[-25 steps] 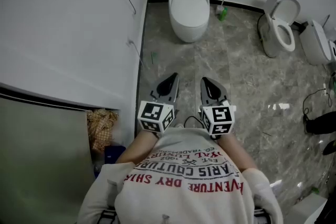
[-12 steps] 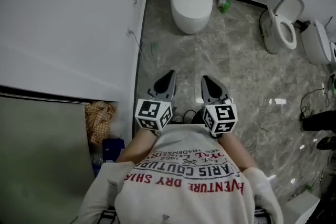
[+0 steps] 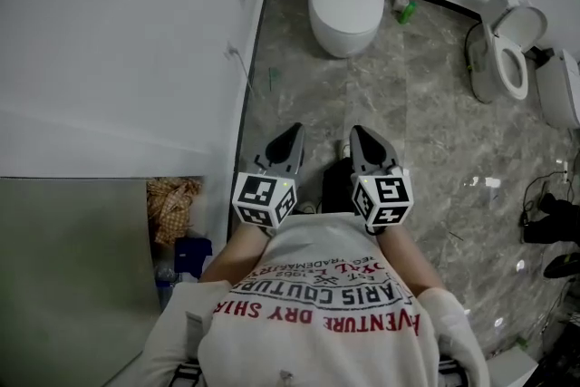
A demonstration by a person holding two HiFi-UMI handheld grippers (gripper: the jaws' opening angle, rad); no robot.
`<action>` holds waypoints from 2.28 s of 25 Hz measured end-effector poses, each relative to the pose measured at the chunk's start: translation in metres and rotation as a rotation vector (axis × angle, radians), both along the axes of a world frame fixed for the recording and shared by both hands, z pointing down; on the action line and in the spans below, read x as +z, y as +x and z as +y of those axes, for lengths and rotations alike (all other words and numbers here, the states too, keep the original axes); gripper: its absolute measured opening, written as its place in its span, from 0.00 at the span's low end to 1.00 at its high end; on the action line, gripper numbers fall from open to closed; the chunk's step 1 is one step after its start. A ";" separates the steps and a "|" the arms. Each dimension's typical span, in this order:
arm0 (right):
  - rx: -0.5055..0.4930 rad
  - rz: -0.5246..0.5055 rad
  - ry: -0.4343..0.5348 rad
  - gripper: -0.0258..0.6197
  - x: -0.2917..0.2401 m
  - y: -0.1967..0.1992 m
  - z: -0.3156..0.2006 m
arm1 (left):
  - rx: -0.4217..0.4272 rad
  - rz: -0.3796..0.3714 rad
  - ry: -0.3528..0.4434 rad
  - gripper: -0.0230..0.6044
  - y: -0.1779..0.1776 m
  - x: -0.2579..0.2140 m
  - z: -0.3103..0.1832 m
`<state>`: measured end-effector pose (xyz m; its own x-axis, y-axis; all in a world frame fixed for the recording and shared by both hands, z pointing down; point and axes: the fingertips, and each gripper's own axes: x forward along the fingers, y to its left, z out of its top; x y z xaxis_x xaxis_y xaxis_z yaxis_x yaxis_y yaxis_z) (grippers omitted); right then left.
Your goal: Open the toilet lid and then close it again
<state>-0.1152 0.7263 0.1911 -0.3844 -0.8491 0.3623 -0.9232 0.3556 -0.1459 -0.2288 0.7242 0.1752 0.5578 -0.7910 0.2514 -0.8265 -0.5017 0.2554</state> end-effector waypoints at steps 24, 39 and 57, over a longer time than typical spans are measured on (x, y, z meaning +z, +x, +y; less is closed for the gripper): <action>-0.108 -0.015 -0.124 0.06 0.040 0.180 -0.308 | -0.072 -0.069 -0.079 0.05 0.179 0.023 -0.305; -0.025 0.004 -0.260 0.06 0.121 0.172 -0.452 | 0.064 -0.073 -0.250 0.05 0.184 0.127 -0.460; -0.002 0.034 -0.244 0.06 0.231 0.156 -0.574 | 0.118 -0.116 -0.381 0.05 0.157 0.262 -0.563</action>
<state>0.0404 0.1528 0.4218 -0.3702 -0.7344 0.5689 -0.9283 0.3156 -0.1965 -0.0714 0.1610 0.4377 0.5900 -0.5617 0.5800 -0.8031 -0.4824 0.3498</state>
